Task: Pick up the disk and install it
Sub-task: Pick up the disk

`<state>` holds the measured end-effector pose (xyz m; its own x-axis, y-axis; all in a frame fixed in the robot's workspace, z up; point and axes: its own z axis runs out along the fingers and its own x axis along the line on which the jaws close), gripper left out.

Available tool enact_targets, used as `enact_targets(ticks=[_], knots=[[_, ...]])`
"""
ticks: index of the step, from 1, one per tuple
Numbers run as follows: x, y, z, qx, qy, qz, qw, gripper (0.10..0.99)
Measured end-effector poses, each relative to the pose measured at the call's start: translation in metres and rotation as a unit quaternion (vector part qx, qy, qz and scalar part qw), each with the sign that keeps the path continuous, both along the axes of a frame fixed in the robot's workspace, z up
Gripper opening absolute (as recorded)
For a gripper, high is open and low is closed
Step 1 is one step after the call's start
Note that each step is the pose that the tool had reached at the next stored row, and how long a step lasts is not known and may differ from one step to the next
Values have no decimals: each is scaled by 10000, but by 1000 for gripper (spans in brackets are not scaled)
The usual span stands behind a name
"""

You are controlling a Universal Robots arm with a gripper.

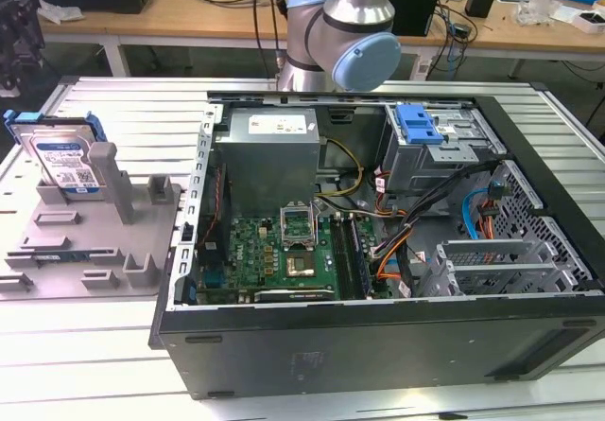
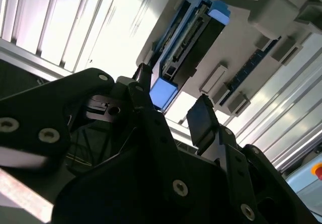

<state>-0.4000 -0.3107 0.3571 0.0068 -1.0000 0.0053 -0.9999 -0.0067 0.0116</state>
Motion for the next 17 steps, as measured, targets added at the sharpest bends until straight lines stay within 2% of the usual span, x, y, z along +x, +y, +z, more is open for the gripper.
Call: enact_targets(ticks=[7,17], knots=[[-6,-13,-70,0,1,1,10000,557],[-59,-12,-149,0,2,0,10000,557]])
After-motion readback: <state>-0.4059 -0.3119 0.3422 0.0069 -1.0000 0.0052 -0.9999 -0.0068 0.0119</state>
